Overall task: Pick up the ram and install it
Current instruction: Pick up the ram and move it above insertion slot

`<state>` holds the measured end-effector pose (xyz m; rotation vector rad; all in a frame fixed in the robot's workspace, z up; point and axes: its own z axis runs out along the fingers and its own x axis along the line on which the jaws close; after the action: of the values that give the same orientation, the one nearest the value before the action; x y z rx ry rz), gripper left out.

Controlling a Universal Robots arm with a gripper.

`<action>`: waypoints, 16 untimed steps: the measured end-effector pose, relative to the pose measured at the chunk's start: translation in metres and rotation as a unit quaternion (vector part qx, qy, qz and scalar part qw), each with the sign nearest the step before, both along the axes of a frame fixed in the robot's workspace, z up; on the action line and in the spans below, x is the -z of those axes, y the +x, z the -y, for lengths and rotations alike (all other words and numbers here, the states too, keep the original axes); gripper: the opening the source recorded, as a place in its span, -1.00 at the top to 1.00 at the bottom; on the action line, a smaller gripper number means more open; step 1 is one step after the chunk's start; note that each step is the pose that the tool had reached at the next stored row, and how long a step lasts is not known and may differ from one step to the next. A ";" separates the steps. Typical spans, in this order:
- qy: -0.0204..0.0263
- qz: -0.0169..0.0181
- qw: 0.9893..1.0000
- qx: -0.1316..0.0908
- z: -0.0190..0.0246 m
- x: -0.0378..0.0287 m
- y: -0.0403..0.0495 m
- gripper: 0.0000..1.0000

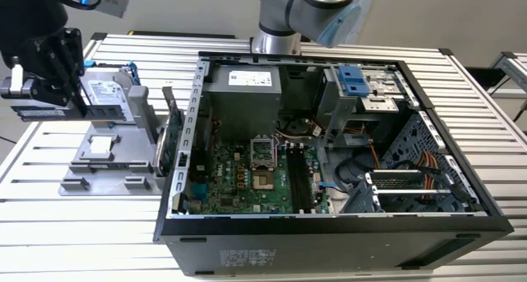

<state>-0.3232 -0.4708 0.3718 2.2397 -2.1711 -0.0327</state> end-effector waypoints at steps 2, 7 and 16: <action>0.000 0.000 1.000 0.000 0.0000 0.0001 0.0025 1.00; 0.000 0.000 1.000 0.000 0.0000 0.0000 0.0088 1.00; 0.000 0.000 1.000 0.000 0.0000 0.0000 0.0204 1.00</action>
<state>-0.3028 -0.4708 0.3718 2.2397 -2.1711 -0.0327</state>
